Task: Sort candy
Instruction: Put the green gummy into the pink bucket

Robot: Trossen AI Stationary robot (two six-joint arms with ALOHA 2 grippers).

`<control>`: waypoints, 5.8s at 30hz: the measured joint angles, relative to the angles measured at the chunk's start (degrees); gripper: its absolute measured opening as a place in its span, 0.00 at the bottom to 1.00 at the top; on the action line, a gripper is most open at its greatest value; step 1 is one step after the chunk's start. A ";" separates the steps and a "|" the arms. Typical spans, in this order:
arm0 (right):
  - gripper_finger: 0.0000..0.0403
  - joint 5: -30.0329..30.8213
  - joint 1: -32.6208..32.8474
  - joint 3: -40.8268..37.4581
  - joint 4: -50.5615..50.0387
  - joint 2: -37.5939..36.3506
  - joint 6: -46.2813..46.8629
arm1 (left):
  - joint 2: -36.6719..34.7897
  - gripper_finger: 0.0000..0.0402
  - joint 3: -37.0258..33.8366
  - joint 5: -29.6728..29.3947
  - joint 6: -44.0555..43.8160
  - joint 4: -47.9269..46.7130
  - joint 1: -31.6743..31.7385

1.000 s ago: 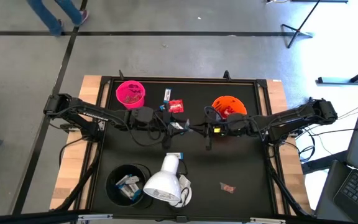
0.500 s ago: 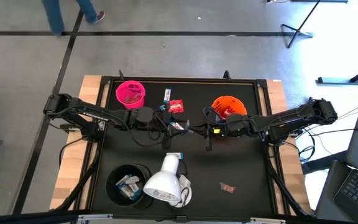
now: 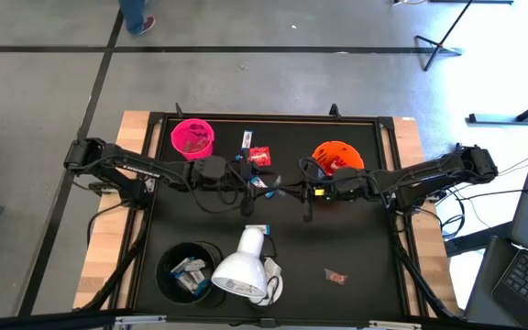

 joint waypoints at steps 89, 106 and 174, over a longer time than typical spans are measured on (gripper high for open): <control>0.29 2.96 3.89 -0.04 -12.69 -3.96 5.97 | -0.20 0.00 0.09 -1.22 1.51 -4.77 -0.17; 0.29 2.96 3.89 -0.02 -12.37 -3.93 7.76 | -0.20 0.00 0.09 -1.21 1.53 -4.37 0.20; 0.29 8.44 8.37 0.00 -21.97 -10.49 5.95 | 18.91 0.40 0.80 4.68 10.35 -12.68 3.45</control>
